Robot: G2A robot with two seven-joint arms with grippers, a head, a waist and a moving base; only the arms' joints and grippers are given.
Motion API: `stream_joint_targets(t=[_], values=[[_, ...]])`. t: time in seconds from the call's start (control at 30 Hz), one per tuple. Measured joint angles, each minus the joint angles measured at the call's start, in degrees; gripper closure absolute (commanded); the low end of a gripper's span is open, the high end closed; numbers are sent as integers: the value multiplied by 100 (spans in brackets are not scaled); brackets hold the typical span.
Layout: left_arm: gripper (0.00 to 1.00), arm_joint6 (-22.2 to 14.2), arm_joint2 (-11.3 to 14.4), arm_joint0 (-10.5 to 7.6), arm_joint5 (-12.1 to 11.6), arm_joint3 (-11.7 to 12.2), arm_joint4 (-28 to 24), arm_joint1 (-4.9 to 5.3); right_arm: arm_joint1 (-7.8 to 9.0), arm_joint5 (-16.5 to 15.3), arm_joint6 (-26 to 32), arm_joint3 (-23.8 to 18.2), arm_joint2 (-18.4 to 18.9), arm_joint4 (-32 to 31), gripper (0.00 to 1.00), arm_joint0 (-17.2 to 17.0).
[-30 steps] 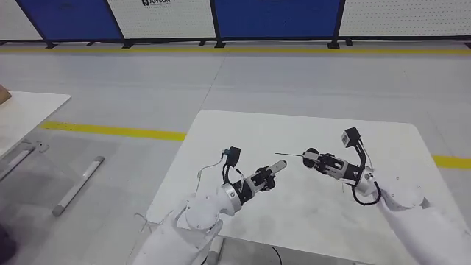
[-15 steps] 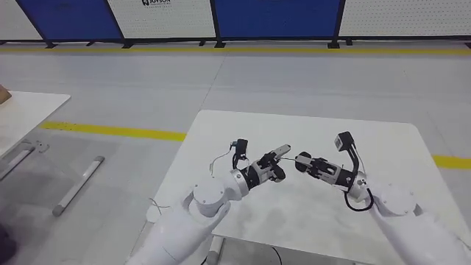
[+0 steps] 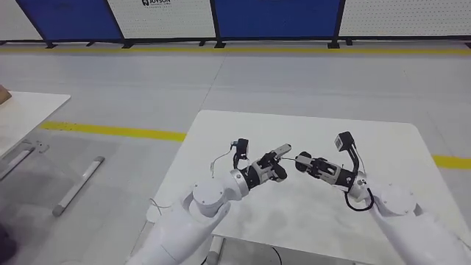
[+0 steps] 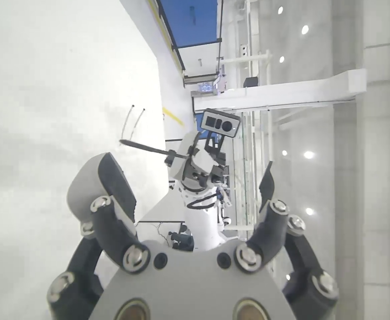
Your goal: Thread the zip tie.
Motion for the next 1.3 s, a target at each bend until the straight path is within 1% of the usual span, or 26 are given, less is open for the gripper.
stream_joint_targets(t=[0.03,0.07,0.13,0.17,0.43,0.53,0.6,0.67,0.77,0.8,0.83,0.87,0.9,0.93,1.0,1.03,1.3], values=[[0,111,4,-18,-27,31,-49,-12,0,0,0,0,0,0,100,0],[0,280,43,-61,19,80,-25,-27,0,0,0,0,0,0,100,0],[0,421,130,-126,171,128,205,-35,0,0,0,0,0,0,100,0],[0,432,143,-135,190,132,274,-34,0,0,0,0,0,0,100,0],[0,425,137,-129,161,125,256,-33,0,0,0,0,0,0,100,0],[0,363,162,-102,-108,161,294,-36,0,0,0,0,0,0,100,0],[0,159,148,-98,-255,208,307,-24,0,0,0,0,0,0,100,0],[0,52,112,-64,-395,224,359,-8,0,0,0,0,0,0,100,0],[23,5,38,-3,-469,224,346,9,0,0,0,0,0,0,100,0],[50,22,17,12,-472,224,336,13,0,0,0,0,0,0,100,0],[59,37,2,25,-475,224,326,15,0,0,0,0,0,0,100,0],[65,39,-14,35,-477,236,300,16,0,0,0,0,0,0,100,0],[73,28,-25,37,-476,255,279,18,0,0,0,0,0,0,100,0],[84,11,-33,35,-471,274,267,19,0,0,0,0,0,0,100,0],[97,-30,-37,32,-470,305,269,23,0,0,0,0,0,0,100,0],[100,-48,-35,34,-473,309,278,25,0,0,0,0,0,0,100,0],[100,-132,13,84,-489,246,454,42,0,0,0,0,0,0,100,0]])
